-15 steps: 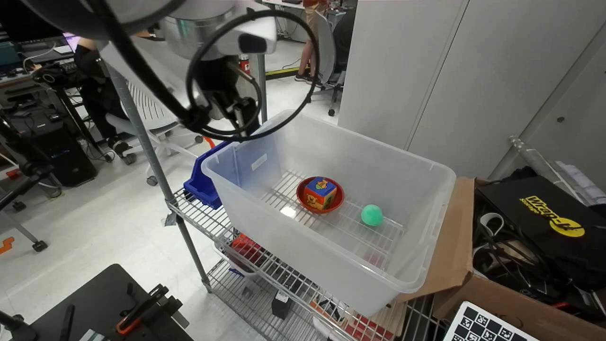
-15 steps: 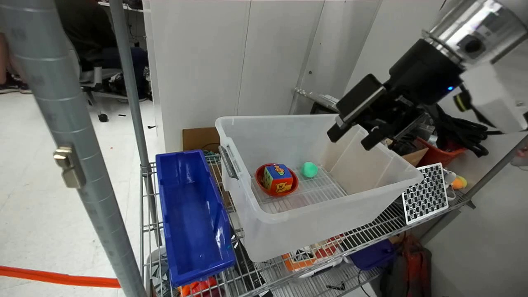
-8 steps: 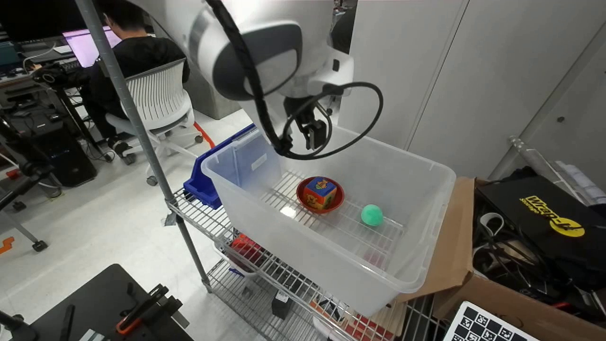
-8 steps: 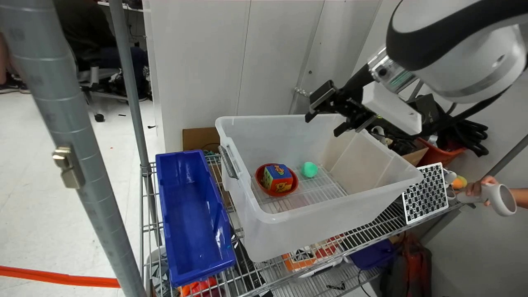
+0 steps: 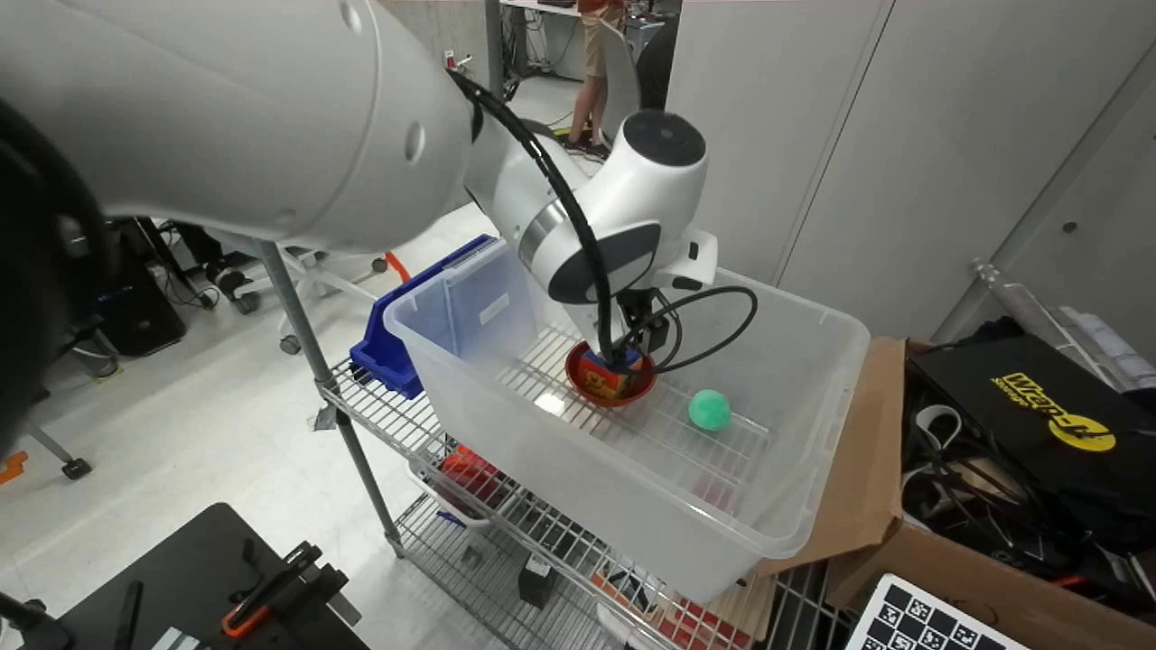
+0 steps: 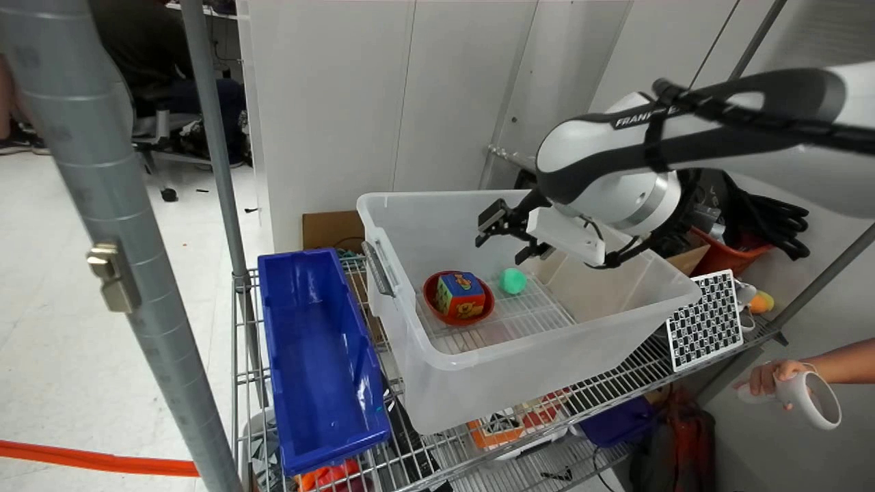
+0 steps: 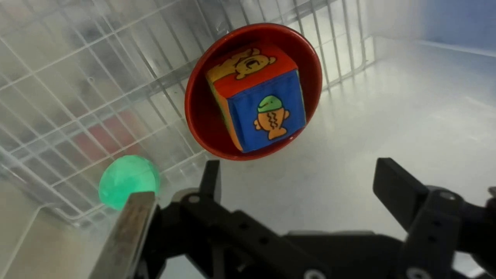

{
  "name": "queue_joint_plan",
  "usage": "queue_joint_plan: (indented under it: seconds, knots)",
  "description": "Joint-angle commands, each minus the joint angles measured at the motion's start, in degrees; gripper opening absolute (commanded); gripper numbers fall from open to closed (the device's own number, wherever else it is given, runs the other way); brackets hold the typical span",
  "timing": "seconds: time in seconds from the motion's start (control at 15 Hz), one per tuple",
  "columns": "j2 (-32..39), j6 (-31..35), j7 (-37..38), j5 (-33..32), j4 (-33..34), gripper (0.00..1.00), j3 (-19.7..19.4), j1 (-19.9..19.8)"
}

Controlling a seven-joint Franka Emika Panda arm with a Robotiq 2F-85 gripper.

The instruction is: Remove the cube from the red bowl that is in the bucket and put the cube in the bucket

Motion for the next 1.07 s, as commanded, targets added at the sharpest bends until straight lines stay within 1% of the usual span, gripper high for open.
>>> queue_joint_plan:
  seconds: [0.0,0.27,0.73,0.8,0.93,1.0]
  knots:
    - [9.3,-0.8,2.6,-3.6,9.5,1.0,0.7,0.4]
    - [16.2,-1.8,6.3,-8.1,15.9,1.0,-1.1,2.2]
    - [24.7,-4.9,12.6,-13.6,25.8,0.99,-4.0,4.7]
    - [25.5,-5.7,13.0,-13.9,27.1,0.75,-4.1,4.8]
    - [26.9,-7.5,13.8,-14.5,29.7,0.73,-4.4,5.0]
    - [27.6,-8.2,14.0,-14.9,31.1,0.66,-4.5,5.1]
